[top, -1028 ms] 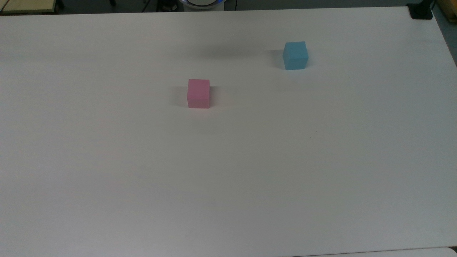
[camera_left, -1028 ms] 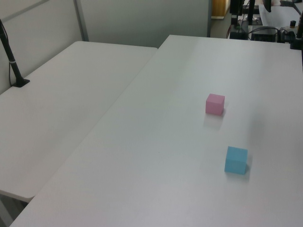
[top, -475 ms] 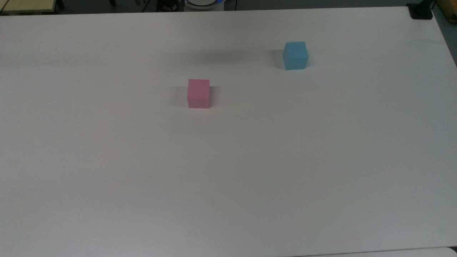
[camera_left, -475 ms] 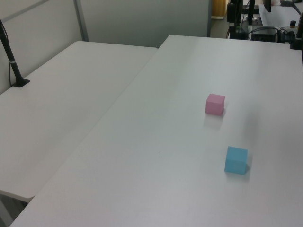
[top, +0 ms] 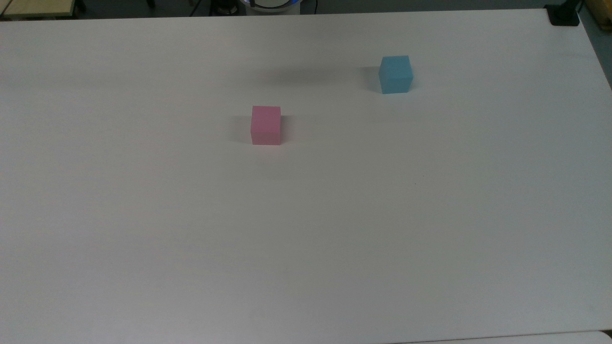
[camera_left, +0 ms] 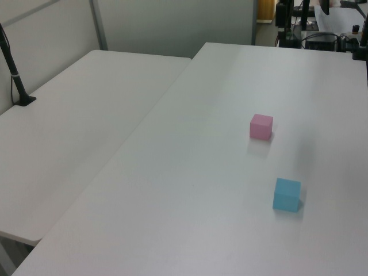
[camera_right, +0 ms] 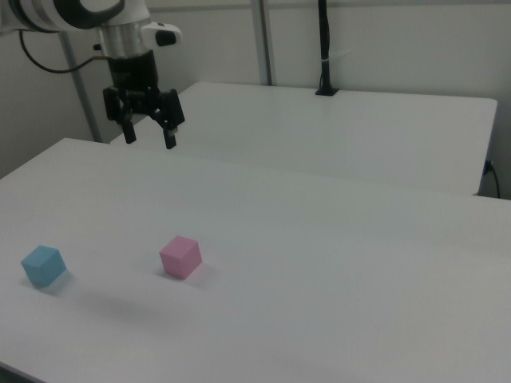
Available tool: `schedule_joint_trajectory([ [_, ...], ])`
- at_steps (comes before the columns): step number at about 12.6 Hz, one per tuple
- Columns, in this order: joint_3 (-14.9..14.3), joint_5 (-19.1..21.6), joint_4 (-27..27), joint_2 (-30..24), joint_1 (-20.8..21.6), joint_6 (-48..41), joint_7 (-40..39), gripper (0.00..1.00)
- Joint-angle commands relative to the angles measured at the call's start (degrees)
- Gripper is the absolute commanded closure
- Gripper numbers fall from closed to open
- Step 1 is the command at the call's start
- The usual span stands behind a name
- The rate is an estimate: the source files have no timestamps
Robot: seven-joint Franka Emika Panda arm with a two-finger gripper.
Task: Put blue cube on pink cube
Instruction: 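Move the open gripper over toward the blue cube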
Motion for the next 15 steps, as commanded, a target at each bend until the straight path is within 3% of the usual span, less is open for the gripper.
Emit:
schedule_joint_trajectory([
  [1, -0.28, 0.97, -0.72, -2.78, 6.88, -0.72, 0.92, 0.00],
  [5, -0.28, 1.06, -5.19, -7.08, 19.69, -0.72, 12.41, 0.00],
  [8, -0.37, 0.97, -6.52, -7.79, 31.47, -0.72, 26.90, 0.00],
  [10, -0.37, 1.15, -7.66, -7.53, 36.23, 0.06, 36.47, 0.00],
  [11, -0.37, 1.15, -11.06, -7.53, 39.21, 3.72, 41.05, 0.00],
  [15, -0.45, 1.15, -25.12, -6.57, 40.21, 19.36, 43.47, 0.00],
])
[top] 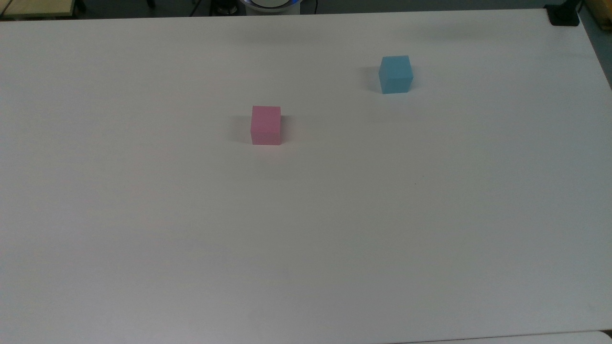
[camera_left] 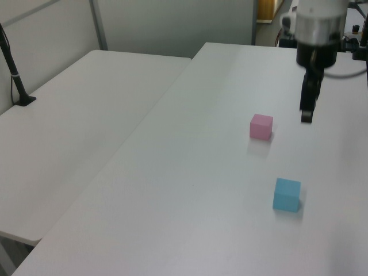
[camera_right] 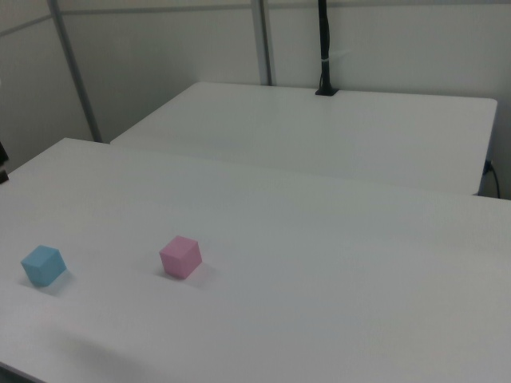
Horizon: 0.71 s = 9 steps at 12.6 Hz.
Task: Put blue cube on pink cube
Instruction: 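Lower the gripper around the blue cube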
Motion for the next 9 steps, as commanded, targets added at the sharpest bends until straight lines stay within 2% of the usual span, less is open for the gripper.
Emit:
schedule_joint_trajectory([
  [1, -1.18, 0.98, -12.31, 0.43, 0.66, 12.99, 0.96, 0.00],
  [5, -1.18, 0.81, -19.71, 5.09, 0.66, 25.48, 0.96, 0.00],
  [9, -1.27, 0.46, -20.95, 7.73, -0.74, 28.14, 0.35, 0.00],
])
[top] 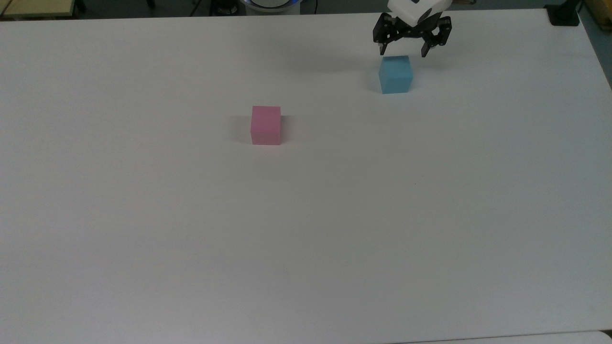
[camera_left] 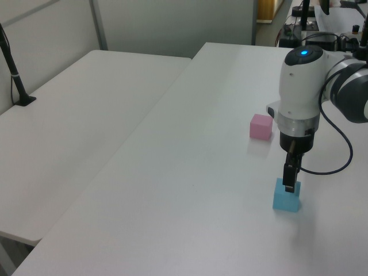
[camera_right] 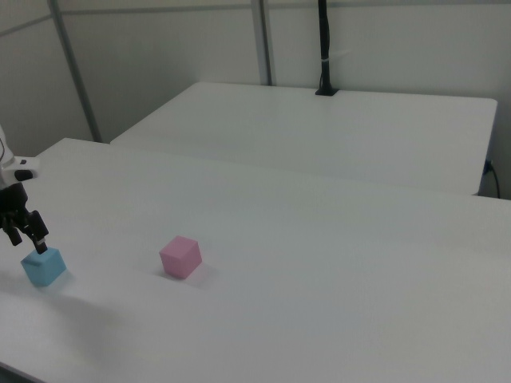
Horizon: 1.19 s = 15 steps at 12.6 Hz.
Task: Put blue cube on pink cube
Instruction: 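Lower the gripper around the blue cube, then close the gripper on the blue cube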
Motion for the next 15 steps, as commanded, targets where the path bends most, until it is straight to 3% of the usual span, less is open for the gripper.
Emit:
schedule_joint_trajectory([
  [1, -0.43, 0.28, -1.19, 1.34, -0.40, 2.41, 0.02, 0.00],
  [6, -0.43, -0.60, -2.50, 4.43, -0.93, 6.10, -0.24, 0.00],
  [7, -0.43, -0.69, -2.51, 5.21, -0.84, 6.71, -0.24, 0.04],
  [8, -0.43, -1.30, -2.60, 5.39, -0.67, 7.24, -0.24, 0.25],
  [9, -0.43, -1.48, -2.60, 5.40, -0.66, 7.25, -0.15, 0.54],
  [11, -0.43, -1.57, -2.42, 5.31, -0.40, 7.25, -0.15, 0.83],
  [15, -0.35, -1.65, -0.41, 2.68, -0.05, 2.18, -0.07, 0.86],
])
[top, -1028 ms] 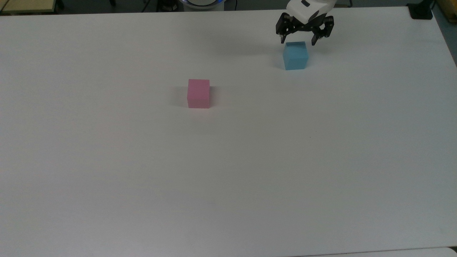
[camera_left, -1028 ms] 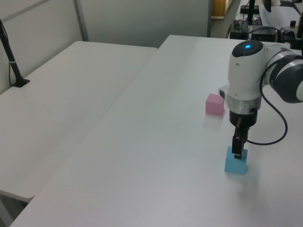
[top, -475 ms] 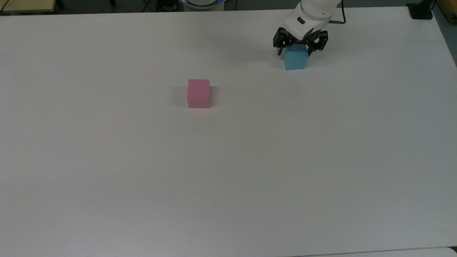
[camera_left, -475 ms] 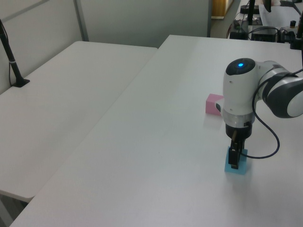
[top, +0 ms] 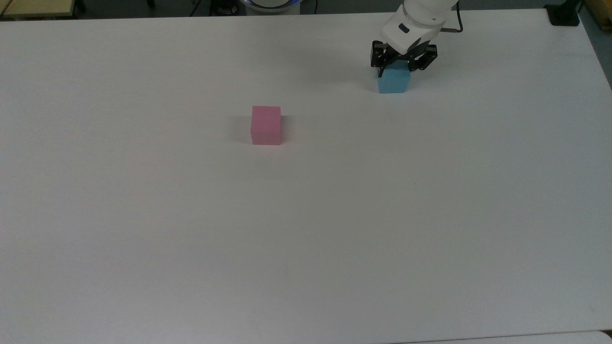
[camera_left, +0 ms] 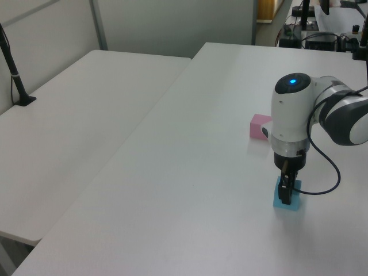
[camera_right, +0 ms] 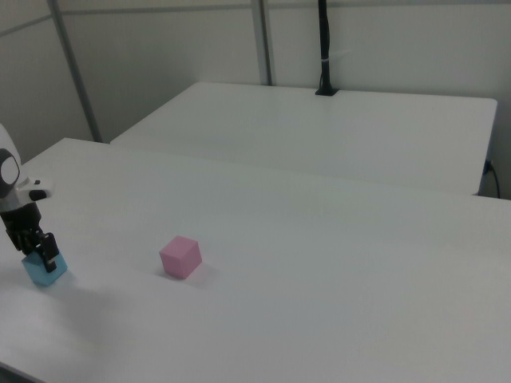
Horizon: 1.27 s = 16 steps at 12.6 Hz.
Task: Put blue cube on pink cube
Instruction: 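Close the gripper on the blue cube, then lift the blue cube and carry it above the pink cube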
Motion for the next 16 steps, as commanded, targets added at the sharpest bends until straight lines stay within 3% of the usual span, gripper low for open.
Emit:
schedule_joint_trajectory([
  [1, 0.13, -0.83, 3.67, -4.58, 0.62, -8.54, -0.02, 0.86],
  [7, 0.13, -0.22, 22.38, -10.04, 2.21, -32.64, -0.98, 0.85],
  [11, -1.01, -0.04, 28.12, -9.52, 0.98, -36.10, -3.97, 0.85],
  [14, -1.80, 0.05, 30.50, -8.55, -7.43, -37.60, -14.32, 0.84],
  [16, -6.43, 0.83, 31.21, -7.76, -12.19, -36.81, -22.48, 0.84],
])
